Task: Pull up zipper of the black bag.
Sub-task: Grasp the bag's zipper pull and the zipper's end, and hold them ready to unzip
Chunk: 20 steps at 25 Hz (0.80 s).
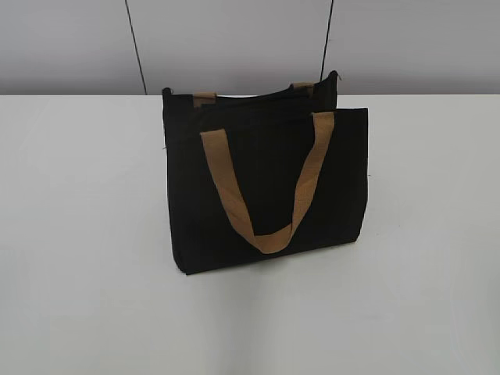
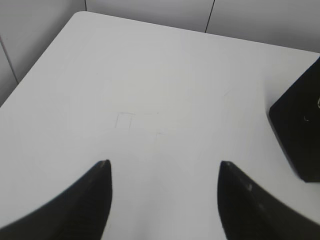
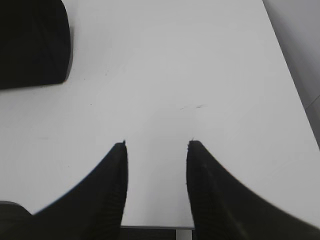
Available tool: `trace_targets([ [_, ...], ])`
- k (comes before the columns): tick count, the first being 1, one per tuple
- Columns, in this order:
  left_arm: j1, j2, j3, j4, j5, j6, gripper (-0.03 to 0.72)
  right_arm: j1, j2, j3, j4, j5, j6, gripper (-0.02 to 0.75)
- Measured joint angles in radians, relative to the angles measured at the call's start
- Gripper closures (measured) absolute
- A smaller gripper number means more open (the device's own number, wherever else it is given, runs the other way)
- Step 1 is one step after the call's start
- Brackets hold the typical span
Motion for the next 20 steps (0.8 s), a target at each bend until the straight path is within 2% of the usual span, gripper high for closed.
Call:
trace_targets([
  [20,0.000,0.000,0.000,0.000,0.000,0.000,0.190,0.000,0.000,0.000,0.000,0.000,0.000,0.427],
])
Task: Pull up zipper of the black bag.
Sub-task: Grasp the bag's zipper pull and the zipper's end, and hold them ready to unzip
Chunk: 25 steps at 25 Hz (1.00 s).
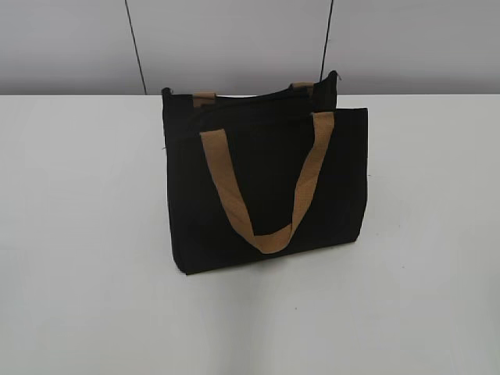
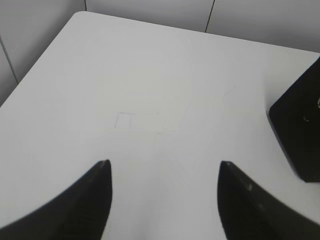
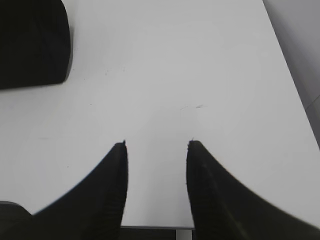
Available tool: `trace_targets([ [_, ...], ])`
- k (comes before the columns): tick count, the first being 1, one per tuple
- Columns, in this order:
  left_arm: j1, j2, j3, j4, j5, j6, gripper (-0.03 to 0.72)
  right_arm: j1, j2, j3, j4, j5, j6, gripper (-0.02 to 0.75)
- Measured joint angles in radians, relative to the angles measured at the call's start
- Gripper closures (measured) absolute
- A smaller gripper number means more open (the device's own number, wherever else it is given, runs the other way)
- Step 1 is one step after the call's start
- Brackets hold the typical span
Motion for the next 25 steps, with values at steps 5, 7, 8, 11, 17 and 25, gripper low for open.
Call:
trace_targets([
  [5,0.000,0.000,0.000,0.000,0.000,0.000,0.193,0.000,0.000,0.000,0.000,0.000,0.000,0.427],
  [7,0.000,0.012,0.000,0.000,0.000,0.000,0.200,0.000,0.000,0.000,0.000,0.000,0.000,0.427],
  [8,0.000,0.029,-0.003,0.000,-0.005,0.000,0.204,0.000,0.000,0.000,0.000,0.000,0.000,0.427],
  [11,0.000,0.091,-0.037,-0.005,-0.073,0.000,0.209,0.000,0.000,0.000,0.000,0.000,0.000,0.427],
  [17,0.000,0.253,-0.063,-0.008,-0.359,0.000,0.218,0.000,0.000,0.000,0.000,0.000,0.000,0.428],
  [25,-0.073,0.522,-0.023,-0.022,-0.784,0.000,0.229,0.000,0.000,0.000,0.000,0.000,0.000,0.428],
])
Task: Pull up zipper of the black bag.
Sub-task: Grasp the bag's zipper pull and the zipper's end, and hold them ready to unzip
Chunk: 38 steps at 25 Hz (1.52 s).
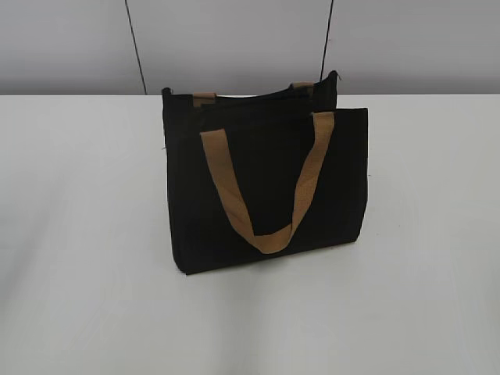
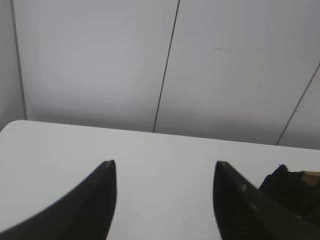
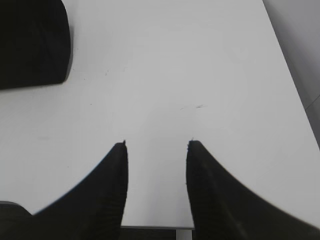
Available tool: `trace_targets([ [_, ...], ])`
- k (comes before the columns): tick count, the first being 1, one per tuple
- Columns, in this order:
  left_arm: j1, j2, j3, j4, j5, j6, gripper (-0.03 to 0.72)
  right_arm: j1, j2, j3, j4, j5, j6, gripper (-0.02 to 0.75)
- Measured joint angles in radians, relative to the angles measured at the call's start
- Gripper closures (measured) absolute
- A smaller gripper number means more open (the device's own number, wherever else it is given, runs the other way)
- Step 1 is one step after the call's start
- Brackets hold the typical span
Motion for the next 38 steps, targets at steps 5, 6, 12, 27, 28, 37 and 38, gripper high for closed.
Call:
trace_targets([
  [5,-0.048,0.179,0.097,0.011,-0.336,0.000,0.236,0.000,0.000,0.000,0.000,0.000,0.000,0.428],
  [6,-0.050,0.212,0.113,0.011,-0.397,0.000,0.237,0.000,0.000,0.000,0.000,0.000,0.000,0.428],
  [12,-0.075,0.483,0.196,0.077,-0.786,0.000,0.239,0.000,0.000,0.000,0.000,0.000,0.000,0.428],
  [27,-0.146,1.151,0.205,0.332,-1.322,0.000,0.240,0.000,0.000,0.000,0.000,0.000,0.000,0.428],
  [28,-0.147,1.178,0.205,0.349,-1.343,0.000,0.240,0.000,0.000,0.000,0.000,0.000,0.000,0.428],
  [37,-0.148,1.337,0.123,0.482,-1.354,0.000,0.242,0.000,0.000,0.000,0.000,0.000,0.000,0.428],
  [38,-0.148,1.352,0.108,0.512,-1.349,0.000,0.242,0.000,0.000,0.000,0.000,0.000,0.000,0.428],
])
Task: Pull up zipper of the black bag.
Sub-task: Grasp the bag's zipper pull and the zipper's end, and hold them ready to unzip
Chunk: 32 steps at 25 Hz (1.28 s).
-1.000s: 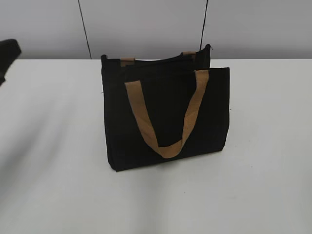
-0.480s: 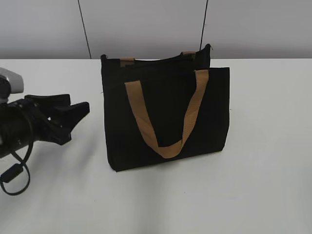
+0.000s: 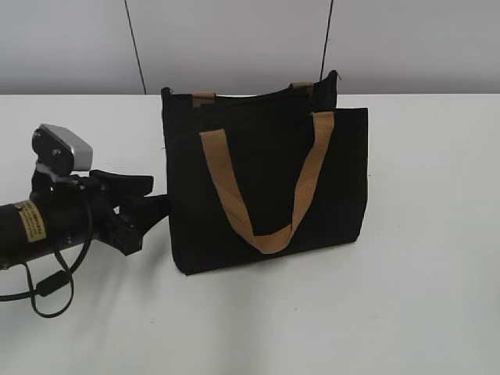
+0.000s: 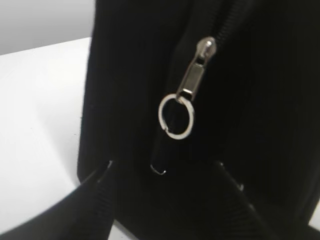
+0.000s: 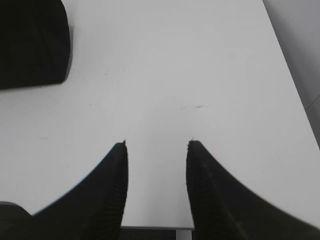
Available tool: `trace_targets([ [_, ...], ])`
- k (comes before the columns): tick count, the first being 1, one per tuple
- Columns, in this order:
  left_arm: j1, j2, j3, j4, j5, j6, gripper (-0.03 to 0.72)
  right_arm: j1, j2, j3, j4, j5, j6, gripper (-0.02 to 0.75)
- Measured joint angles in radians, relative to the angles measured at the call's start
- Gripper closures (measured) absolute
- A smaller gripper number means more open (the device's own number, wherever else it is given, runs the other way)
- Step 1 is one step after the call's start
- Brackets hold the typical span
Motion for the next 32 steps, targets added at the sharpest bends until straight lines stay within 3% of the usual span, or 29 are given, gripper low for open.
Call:
trace_targets([
  [13,0.000,0.129,-0.127,0.095,0.009,0.000,0.279,0.000,0.000,0.000,0.000,0.000,0.000,0.428],
  [22,0.000,0.169,-0.156,0.112,-0.015,0.000,0.391,0.000,0.000,0.000,0.000,0.000,0.000,0.428],
  [28,0.000,0.169,-0.158,0.060,-0.023,0.000,0.513,0.000,0.000,0.000,0.000,0.000,0.000,0.428],
  [32,0.000,0.169,-0.162,0.050,-0.024,-0.012,0.659,0.000,0.000,0.000,0.000,0.000,0.000,0.428],
])
